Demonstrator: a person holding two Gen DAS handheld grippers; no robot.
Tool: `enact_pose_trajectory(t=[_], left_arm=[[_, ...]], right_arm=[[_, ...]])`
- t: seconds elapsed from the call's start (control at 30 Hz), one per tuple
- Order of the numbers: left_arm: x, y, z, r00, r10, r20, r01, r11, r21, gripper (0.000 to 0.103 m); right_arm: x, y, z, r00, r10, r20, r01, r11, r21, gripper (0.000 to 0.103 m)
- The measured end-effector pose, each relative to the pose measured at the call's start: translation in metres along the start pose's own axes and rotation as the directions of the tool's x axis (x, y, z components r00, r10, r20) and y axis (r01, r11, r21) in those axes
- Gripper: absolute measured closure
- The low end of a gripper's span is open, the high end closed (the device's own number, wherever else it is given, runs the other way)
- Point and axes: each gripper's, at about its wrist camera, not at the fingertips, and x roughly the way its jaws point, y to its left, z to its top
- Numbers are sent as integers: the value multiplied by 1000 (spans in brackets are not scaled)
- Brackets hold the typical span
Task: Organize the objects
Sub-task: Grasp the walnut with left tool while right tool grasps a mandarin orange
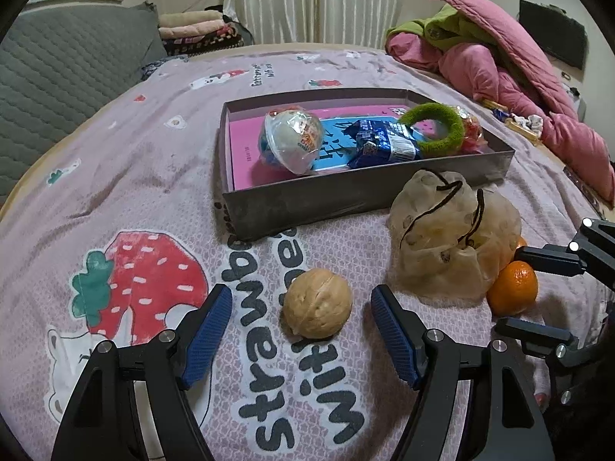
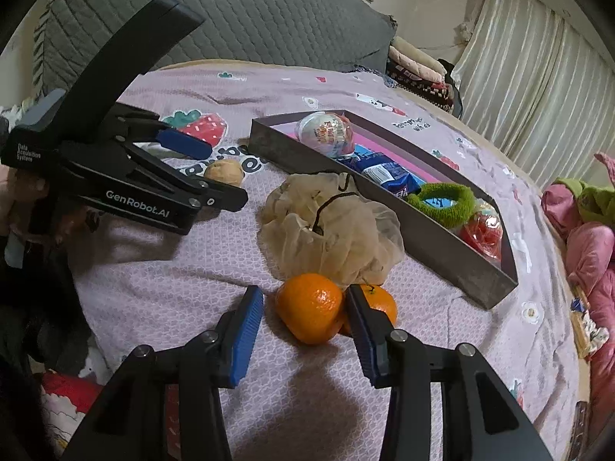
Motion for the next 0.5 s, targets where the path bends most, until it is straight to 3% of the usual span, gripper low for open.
enact_pose_trajectory(t=[0.1,0.23,0.5], left_arm=[[3,-2,1,1000,-2,-3,2,1000,0,27],[5,-4,2,1000,-2,-7,2,1000,8,35],[6,-6,2,1000,-18,-14,18,1000,19,60]], right_arm=[[1,3,2,1000,-26,-3,25,999,-27,65],[1,0,3,1000,-16,-5,16,1000,-15,65],[-2,-9,4,1000,28,8,-28,999,43,65]])
